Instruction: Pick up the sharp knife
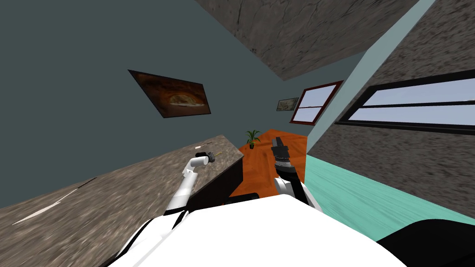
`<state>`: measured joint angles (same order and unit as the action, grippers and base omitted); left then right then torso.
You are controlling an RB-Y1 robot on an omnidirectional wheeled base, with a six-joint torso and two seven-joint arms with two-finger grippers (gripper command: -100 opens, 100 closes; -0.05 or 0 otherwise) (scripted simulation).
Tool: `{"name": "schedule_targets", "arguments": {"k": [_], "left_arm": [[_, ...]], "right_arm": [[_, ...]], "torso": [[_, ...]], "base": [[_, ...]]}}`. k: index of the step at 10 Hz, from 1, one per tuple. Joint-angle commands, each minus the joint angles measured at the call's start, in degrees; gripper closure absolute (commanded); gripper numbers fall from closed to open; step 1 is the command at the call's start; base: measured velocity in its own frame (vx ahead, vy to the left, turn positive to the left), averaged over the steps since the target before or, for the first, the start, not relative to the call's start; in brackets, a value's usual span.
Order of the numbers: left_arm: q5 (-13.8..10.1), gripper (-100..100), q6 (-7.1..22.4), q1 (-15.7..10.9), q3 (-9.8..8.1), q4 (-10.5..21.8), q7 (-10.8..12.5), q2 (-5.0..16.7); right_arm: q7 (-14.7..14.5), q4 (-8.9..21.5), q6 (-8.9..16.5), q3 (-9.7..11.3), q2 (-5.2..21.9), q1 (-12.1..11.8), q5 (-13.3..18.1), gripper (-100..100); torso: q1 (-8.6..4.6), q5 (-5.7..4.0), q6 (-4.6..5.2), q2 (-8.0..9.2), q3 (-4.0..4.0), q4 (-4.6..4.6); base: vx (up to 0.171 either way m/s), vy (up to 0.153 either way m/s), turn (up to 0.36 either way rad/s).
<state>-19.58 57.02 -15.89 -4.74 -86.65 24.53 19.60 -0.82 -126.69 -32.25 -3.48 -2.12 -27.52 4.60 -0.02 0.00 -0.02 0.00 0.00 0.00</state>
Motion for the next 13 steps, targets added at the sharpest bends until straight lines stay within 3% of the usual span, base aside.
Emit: {"name": "schedule_targets", "arguments": {"k": [1, 6, 13], "left_arm": [[-0.17, -100, 0.56, -1.68, -0.32, -0.47, 0.24, 1.17], [-1.12, -100, 5.06, -6.64, -1.41, 0.85, 1.48, 6.56], [-3.46, -100, 13.79, -11.68, -4.26, 6.38, 3.69, 14.72]], "right_arm": [[0.00, 0.00, 0.00, 0.00, 0.00, 0.00, 0.00, 0], [0.00, 0.00, 0.00, 0.02, -0.01, 0.01, 0.00, 0], [0.00, 0.00, 0.00, 0.00, 0.00, 0.01, 0.00, 0]], "torso": [[0.00, 0.00, 0.00, 0.00, 0.00, 0.00], [-0.51, -0.13, 0.03, 0.33, 0.20, 0.09], [-0.13, -0.03, 0.01, 0.13, 0.08, 0.03]], "base": [[-0.071, -0.055, -0.069], [-0.094, -0.120, -0.135], [-0.025, -0.048, -0.201]]}}
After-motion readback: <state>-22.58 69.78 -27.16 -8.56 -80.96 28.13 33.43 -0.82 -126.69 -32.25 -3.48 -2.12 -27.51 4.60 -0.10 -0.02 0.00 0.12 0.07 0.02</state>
